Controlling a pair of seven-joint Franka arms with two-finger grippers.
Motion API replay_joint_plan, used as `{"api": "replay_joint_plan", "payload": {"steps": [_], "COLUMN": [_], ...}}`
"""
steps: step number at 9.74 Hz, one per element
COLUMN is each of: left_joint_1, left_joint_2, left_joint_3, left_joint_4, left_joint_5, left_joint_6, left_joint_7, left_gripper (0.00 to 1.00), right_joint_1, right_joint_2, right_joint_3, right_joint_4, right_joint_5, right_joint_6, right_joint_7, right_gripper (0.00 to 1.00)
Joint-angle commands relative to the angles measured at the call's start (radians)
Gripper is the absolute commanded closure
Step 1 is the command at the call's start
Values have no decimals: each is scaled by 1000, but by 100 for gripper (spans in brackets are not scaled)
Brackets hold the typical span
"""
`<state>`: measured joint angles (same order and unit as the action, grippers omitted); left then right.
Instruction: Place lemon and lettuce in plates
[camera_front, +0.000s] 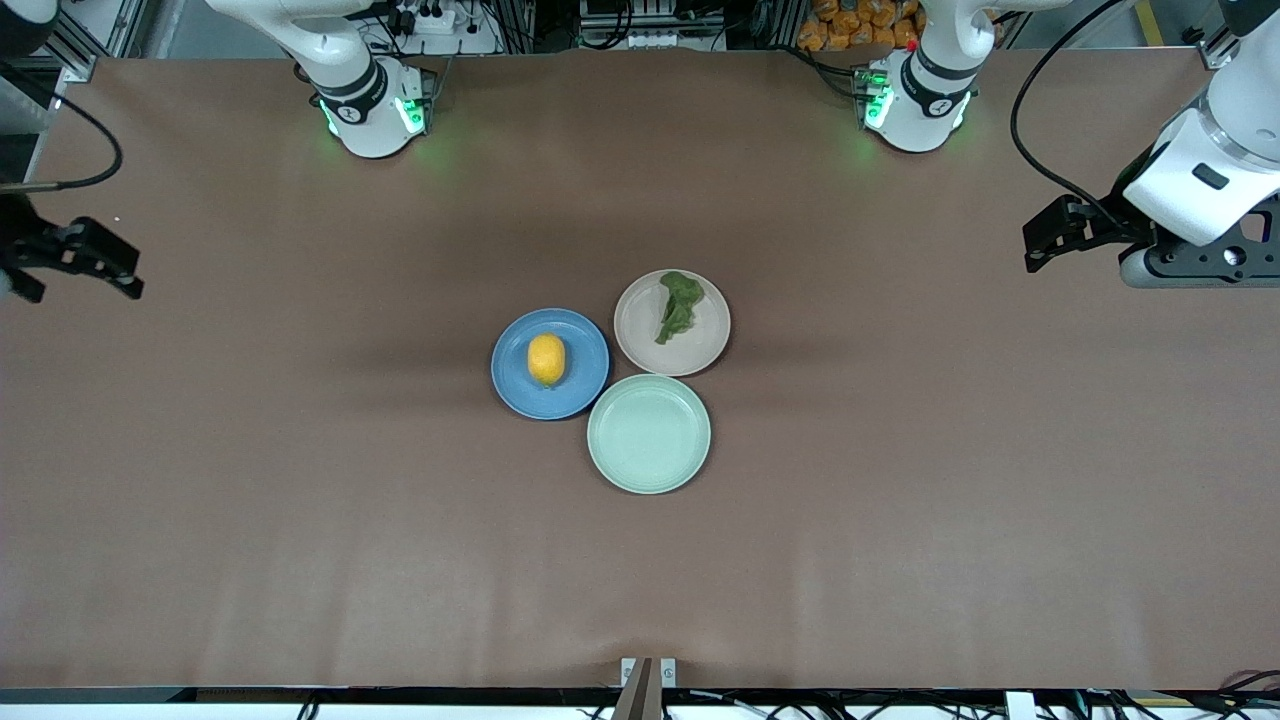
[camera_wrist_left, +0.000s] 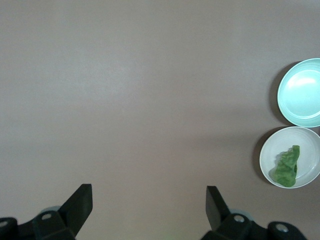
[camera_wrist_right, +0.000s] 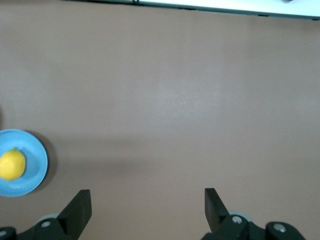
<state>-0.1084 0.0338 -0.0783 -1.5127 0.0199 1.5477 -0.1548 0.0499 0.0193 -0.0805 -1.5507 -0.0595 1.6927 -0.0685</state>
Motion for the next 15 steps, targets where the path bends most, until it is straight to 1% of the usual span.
{"api": "replay_joint_plan", "payload": {"steps": [1,7,10,13,15], "left_joint_1": [-2,-2,-4,-4,-4], "left_joint_2": [5,5,6,6,6], "left_joint_3": [-1,-3,-1,-1,-1], "left_joint_4": [11,11,11,11,11], "left_joint_5": [15,14,17,12,14], "left_joint_6": [0,2,2,2,2], "left_joint_7": [23,24,24,24,24], "left_gripper": [0,0,0,0,0], "right_joint_1": [11,13,13,2,1], "right_joint_2": [33,36,39,54,59], "right_joint_3": [-13,-10,-8,-12,-13], "right_joint_4": [38,43,49,80,80], "right_joint_5": [-11,-5,1,46,76], "right_joint_6": [13,-10,-30,-96,-103], "right_joint_7": [3,39,111,119,124], "right_gripper": [0,0,0,0,0]}}
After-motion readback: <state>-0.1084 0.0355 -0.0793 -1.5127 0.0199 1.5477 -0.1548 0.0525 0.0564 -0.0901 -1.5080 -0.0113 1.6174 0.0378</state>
